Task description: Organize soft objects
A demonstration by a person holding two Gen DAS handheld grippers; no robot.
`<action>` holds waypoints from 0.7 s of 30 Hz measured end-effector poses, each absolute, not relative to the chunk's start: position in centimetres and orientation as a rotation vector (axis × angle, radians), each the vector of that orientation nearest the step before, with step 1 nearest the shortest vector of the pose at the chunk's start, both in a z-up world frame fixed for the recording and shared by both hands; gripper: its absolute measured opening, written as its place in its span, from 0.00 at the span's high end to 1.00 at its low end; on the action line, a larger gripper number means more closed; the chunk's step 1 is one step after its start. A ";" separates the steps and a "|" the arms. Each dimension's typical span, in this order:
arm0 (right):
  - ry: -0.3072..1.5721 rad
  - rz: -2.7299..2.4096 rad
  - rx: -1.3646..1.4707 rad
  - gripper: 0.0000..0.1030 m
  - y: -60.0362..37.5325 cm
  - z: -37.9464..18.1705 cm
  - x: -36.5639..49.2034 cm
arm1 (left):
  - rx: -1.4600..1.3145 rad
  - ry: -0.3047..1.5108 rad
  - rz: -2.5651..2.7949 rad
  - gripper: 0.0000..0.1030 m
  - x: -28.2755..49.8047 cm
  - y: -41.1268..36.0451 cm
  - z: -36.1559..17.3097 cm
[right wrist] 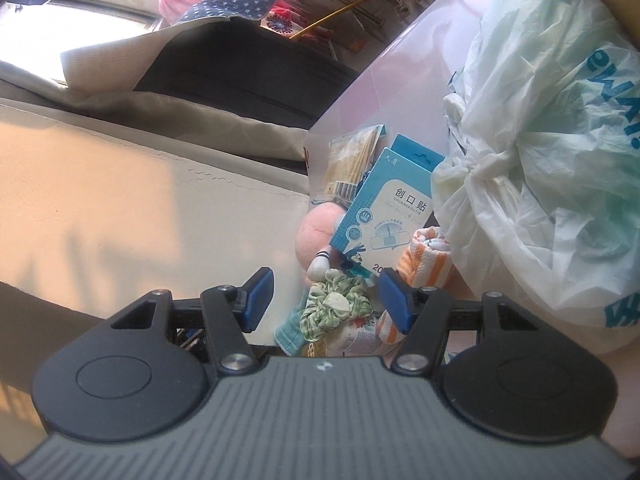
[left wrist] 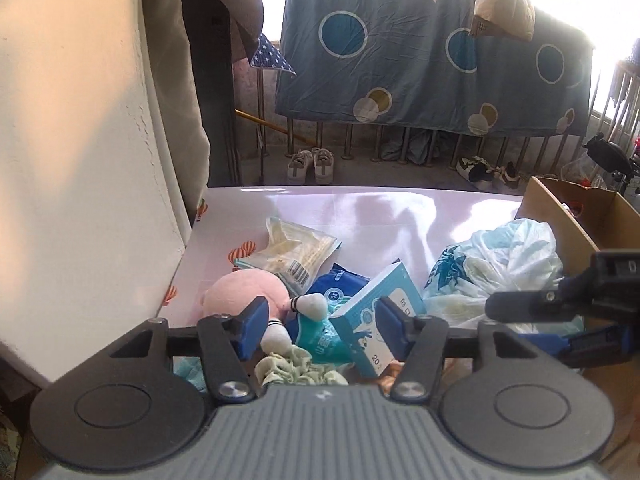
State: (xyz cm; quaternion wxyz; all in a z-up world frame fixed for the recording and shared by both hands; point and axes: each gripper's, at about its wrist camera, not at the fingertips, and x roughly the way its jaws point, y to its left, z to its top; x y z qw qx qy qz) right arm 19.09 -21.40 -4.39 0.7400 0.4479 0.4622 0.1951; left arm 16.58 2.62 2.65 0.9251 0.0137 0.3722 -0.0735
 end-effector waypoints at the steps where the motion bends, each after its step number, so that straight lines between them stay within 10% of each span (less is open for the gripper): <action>1: 1.017 0.428 0.974 0.43 -21.1 -4.8 19.3 | 0.020 0.788 -0.174 0.43 17.7 2.4 2.4; 14: 1.043 0.486 0.882 0.43 -20.4 -7.7 19.7 | 0.140 1.155 -0.329 0.41 30.2 -3.0 -4.6; 21: 1.049 0.490 0.884 0.43 -20.7 -8.4 20.0 | 0.128 1.167 -0.338 0.60 30.5 -3.3 -5.4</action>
